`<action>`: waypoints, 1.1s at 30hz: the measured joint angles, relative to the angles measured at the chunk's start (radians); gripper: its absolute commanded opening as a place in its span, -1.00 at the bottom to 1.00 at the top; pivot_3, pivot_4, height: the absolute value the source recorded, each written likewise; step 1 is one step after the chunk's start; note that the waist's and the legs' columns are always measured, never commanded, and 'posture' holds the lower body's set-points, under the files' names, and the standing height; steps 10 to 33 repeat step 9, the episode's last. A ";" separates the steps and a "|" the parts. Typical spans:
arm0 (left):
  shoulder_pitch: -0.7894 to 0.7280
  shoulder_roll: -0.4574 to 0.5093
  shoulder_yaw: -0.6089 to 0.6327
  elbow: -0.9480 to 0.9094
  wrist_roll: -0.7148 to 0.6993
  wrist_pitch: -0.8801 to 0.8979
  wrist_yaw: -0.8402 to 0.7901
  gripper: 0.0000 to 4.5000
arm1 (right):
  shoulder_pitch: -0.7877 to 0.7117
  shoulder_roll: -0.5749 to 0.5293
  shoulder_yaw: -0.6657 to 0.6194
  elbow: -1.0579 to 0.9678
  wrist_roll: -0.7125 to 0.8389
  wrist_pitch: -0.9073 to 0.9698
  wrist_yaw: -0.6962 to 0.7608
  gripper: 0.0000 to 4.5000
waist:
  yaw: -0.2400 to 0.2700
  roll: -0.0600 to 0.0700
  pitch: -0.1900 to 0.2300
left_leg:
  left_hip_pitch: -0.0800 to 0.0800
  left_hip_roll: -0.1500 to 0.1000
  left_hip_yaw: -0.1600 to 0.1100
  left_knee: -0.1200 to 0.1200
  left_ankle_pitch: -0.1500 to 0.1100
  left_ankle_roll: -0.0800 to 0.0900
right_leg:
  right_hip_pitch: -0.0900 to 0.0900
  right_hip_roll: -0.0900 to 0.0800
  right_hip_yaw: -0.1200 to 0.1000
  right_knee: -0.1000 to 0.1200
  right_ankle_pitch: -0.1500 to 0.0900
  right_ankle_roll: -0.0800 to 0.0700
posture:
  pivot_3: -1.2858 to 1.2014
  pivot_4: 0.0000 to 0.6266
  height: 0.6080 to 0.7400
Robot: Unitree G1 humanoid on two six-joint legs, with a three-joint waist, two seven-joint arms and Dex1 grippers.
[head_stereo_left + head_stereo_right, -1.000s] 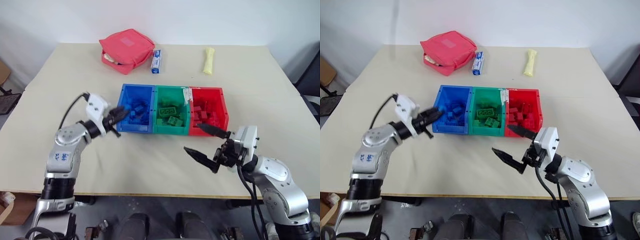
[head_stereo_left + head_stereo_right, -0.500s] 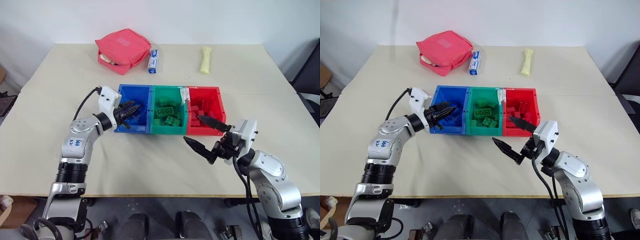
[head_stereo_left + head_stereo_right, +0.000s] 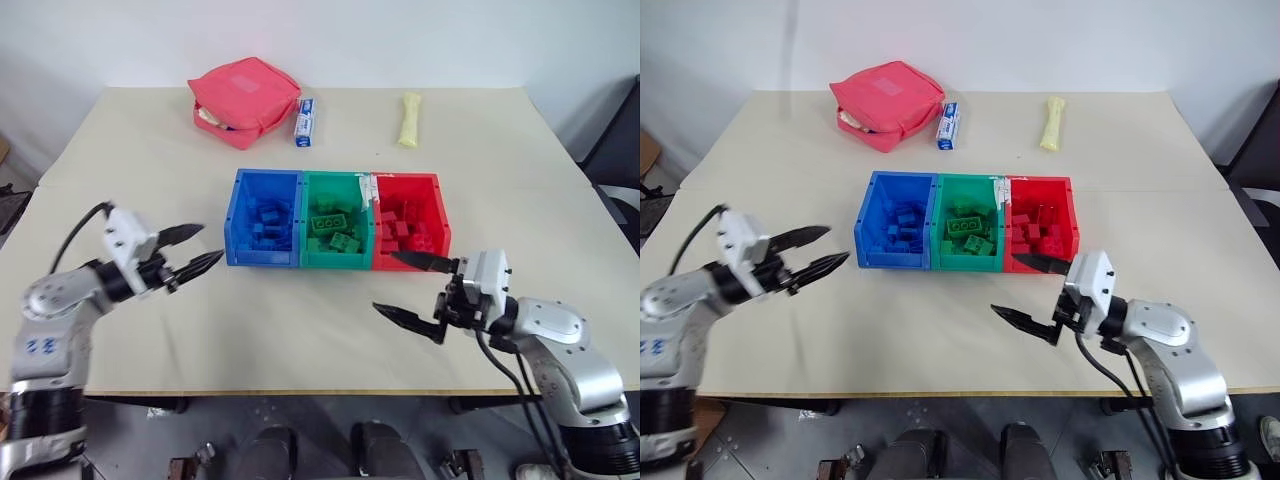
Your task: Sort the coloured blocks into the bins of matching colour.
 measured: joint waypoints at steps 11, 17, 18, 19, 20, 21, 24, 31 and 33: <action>0.191 -0.002 0.050 -0.014 0.002 -0.084 -0.045 0.34 | 0.021 -0.075 -0.060 0.140 -0.010 -0.083 0.128 1.00 | 0.005 0.000 0.000 | 0.001 0.000 0.000 -0.004 -0.001 0.001 | 0.002 -0.001 0.000 -0.005 0.000 0.000 | 0.03 -0.52 1.00; 0.191 -0.002 0.050 -0.014 0.002 -0.084 -0.045 0.34 | 0.021 -0.075 -0.060 0.140 -0.010 -0.083 0.128 1.00 | 0.005 0.000 0.000 | 0.001 0.000 0.000 -0.004 -0.001 0.001 | 0.002 -0.001 0.000 -0.005 0.000 0.000 | 0.03 -0.52 1.00; 0.191 -0.002 0.050 -0.014 0.002 -0.084 -0.045 0.34 | 0.021 -0.075 -0.060 0.140 -0.010 -0.083 0.128 1.00 | 0.005 0.000 0.000 | 0.001 0.000 0.000 -0.004 -0.001 0.001 | 0.002 -0.001 0.000 -0.005 0.000 0.000 | 0.03 -0.52 1.00; 0.191 -0.002 0.050 -0.014 0.002 -0.084 -0.045 0.34 | 0.021 -0.075 -0.060 0.140 -0.010 -0.083 0.128 1.00 | 0.005 0.000 0.000 | 0.001 0.000 0.000 -0.004 -0.001 0.001 | 0.002 -0.001 0.000 -0.005 0.000 0.000 | 0.03 -0.52 1.00; 0.191 -0.002 0.050 -0.014 0.002 -0.084 -0.045 0.34 | 0.021 -0.075 -0.060 0.140 -0.010 -0.083 0.128 1.00 | 0.005 0.000 0.000 | 0.001 0.000 0.000 -0.004 -0.001 0.001 | 0.002 -0.001 0.000 -0.005 0.000 0.000 | 0.03 -0.52 1.00; 0.191 -0.002 0.050 -0.014 0.002 -0.084 -0.045 0.34 | 0.021 -0.075 -0.060 0.140 -0.010 -0.083 0.128 1.00 | 0.005 0.000 0.000 | 0.001 0.000 0.000 -0.004 -0.001 0.001 | 0.002 -0.001 0.000 -0.005 0.000 0.000 | 0.03 -0.52 1.00; 0.191 -0.002 0.050 -0.014 0.002 -0.084 -0.045 0.34 | 0.021 -0.075 -0.060 0.140 -0.010 -0.083 0.128 1.00 | 0.005 0.000 0.000 | 0.001 0.000 0.000 -0.004 -0.001 0.001 | 0.002 -0.001 0.000 -0.005 0.000 0.000 | 0.03 -0.52 1.00; 0.191 -0.002 0.050 -0.014 0.002 -0.084 -0.045 0.34 | 0.021 -0.075 -0.060 0.140 -0.010 -0.083 0.128 1.00 | 0.005 0.000 0.000 | 0.001 0.000 0.000 -0.004 -0.001 0.001 | 0.002 -0.001 0.000 -0.005 0.000 0.000 | 0.03 -0.52 1.00; 0.191 -0.002 0.050 -0.014 0.002 -0.084 -0.045 0.34 | 0.021 -0.075 -0.060 0.140 -0.010 -0.083 0.128 1.00 | 0.005 0.000 0.000 | 0.001 0.000 0.000 -0.004 -0.001 0.001 | 0.002 -0.001 0.000 -0.005 0.000 0.000 | 0.03 -0.52 1.00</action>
